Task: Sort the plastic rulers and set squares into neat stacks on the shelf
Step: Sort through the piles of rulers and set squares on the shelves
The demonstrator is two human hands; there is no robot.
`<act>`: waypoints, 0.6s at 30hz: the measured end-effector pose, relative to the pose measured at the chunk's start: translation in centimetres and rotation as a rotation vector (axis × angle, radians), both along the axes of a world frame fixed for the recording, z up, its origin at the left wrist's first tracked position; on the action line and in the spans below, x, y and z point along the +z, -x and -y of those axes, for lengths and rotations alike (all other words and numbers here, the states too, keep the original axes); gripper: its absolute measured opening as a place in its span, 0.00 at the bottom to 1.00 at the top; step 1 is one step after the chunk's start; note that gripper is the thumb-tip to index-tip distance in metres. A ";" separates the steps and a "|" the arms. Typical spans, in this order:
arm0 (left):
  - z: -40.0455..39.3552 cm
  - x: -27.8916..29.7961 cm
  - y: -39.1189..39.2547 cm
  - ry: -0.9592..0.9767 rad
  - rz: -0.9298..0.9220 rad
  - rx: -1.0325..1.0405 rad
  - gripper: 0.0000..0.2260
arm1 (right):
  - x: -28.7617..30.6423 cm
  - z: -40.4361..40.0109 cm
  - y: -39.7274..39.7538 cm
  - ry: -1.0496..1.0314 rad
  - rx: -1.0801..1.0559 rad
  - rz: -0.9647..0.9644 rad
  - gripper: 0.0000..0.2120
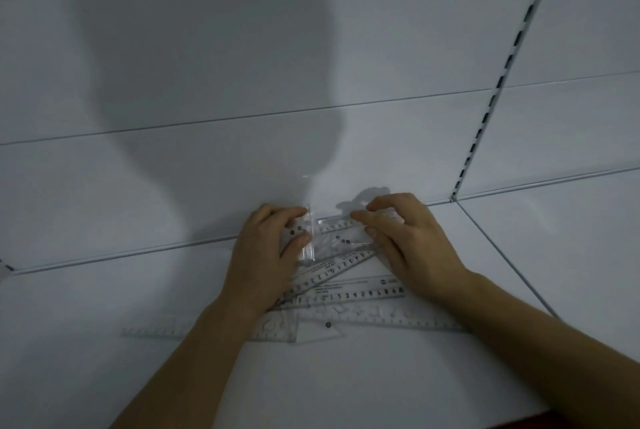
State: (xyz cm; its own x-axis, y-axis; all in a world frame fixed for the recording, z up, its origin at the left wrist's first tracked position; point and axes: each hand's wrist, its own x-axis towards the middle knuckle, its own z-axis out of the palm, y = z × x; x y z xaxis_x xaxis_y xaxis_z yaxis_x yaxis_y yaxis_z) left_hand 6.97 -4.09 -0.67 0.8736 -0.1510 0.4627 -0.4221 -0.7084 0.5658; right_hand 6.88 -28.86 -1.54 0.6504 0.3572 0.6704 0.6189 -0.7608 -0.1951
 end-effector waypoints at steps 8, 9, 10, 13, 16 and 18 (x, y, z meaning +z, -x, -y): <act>-0.1 1.3 0.6 0.288 0.037 0.080 0.04 | 2.1 -0.5 1.1 -0.281 -0.012 0.032 0.09; -0.1 1.4 0.6 0.284 0.056 0.088 0.04 | 2.6 -0.5 1.3 -0.380 -0.044 -0.033 0.08; -0.2 1.6 0.6 0.299 0.059 0.091 0.05 | 3.1 -0.4 1.4 -0.508 -0.070 -0.123 0.07; 0.0 2.6 1.0 0.430 0.041 0.093 0.05 | 4.5 0.5 2.1 -0.887 -0.079 -0.351 0.04; 0.9 4.0 1.3 0.617 0.000 0.122 0.04 | 5.1 2.4 3.3 -1.085 -0.082 -0.480 0.05; 2.4 5.0 1.7 0.678 -0.051 0.085 0.02 | 5.3 4.0 4.3 -1.136 -0.086 -0.510 0.06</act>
